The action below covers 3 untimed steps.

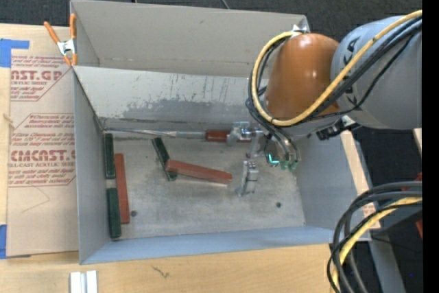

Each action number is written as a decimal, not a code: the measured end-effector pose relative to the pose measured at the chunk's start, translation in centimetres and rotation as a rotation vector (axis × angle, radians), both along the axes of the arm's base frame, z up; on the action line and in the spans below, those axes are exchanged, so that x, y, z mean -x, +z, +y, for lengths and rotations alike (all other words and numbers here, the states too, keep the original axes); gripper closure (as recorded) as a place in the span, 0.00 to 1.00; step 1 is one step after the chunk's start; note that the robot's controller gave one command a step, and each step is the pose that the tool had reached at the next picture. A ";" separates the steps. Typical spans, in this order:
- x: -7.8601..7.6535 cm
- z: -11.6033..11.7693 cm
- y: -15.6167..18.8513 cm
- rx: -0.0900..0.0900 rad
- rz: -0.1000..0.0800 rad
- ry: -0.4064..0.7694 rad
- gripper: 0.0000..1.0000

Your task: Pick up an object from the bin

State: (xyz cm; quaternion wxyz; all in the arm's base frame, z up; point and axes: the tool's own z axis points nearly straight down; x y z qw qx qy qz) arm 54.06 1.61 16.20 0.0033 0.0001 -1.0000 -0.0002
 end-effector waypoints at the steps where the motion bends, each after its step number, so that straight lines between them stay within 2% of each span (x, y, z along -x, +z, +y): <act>1: -0.2 0.0 0.4 0.000 -0.008 0.000 0.00; 2: -0.2 1.5 -3.0 0.001 -0.014 0.074 0.00; 3: -1.6 4.3 -8.8 -0.001 -0.010 0.087 0.00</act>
Offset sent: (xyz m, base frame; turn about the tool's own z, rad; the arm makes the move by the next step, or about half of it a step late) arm -0.0022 0.0408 -0.0920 -0.2007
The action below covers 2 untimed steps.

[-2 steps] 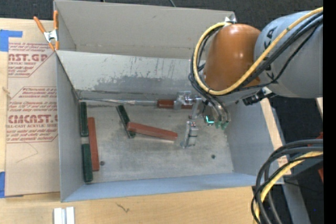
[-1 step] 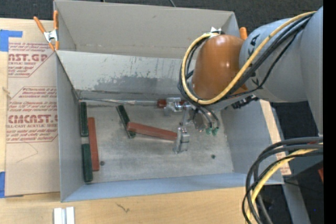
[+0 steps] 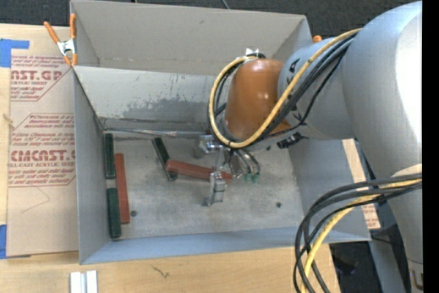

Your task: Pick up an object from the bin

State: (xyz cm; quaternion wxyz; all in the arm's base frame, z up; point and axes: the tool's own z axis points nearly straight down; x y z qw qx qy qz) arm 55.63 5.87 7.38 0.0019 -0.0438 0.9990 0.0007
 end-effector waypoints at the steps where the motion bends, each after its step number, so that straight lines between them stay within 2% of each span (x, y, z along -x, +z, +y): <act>1: -1.7 -0.4 -0.4 0.001 0.001 0.037 1.00; 2: -1.7 -0.4 -0.4 0.001 0.001 0.038 1.00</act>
Offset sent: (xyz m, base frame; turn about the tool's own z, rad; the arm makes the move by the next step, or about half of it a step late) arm 0.0000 0.0000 0.0000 0.0000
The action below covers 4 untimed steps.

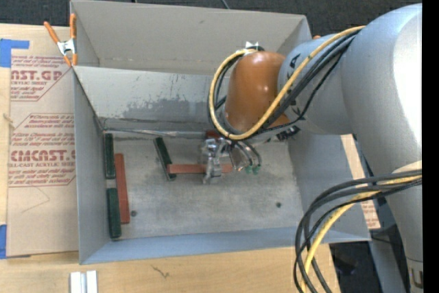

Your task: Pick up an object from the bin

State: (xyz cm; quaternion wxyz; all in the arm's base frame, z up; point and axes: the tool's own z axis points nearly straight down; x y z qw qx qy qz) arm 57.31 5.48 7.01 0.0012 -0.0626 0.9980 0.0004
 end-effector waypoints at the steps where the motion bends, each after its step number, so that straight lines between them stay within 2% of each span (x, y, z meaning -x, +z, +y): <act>1: 1.0 0.1 4.9 0.001 0.008 0.063 1.00; 2: 1.3 0.4 7.1 0.002 0.006 0.078 1.00; 3: 2.8 1.8 8.7 0.000 -0.011 0.112 1.00; 4: 2.0 -2.3 4.3 -0.002 -0.001 0.256 1.00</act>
Offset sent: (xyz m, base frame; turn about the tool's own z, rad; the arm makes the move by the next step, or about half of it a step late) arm -0.0289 0.0321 0.1399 -0.0866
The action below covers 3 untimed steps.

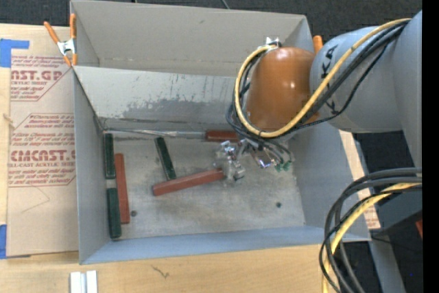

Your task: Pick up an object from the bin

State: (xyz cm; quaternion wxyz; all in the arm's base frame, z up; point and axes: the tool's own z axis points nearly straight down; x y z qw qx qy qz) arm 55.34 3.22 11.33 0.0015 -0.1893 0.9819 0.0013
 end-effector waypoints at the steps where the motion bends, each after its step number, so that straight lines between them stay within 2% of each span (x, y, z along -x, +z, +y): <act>1: 1.6 -2.5 -1.4 0.007 0.003 0.179 1.00; 2: -1.5 4.7 9.2 -0.001 -0.008 0.071 0.00; 3: -1.4 4.6 9.0 0.001 -0.003 0.069 0.00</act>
Offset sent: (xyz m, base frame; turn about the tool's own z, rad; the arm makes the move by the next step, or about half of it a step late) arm 0.0131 0.0440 0.0893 -0.0680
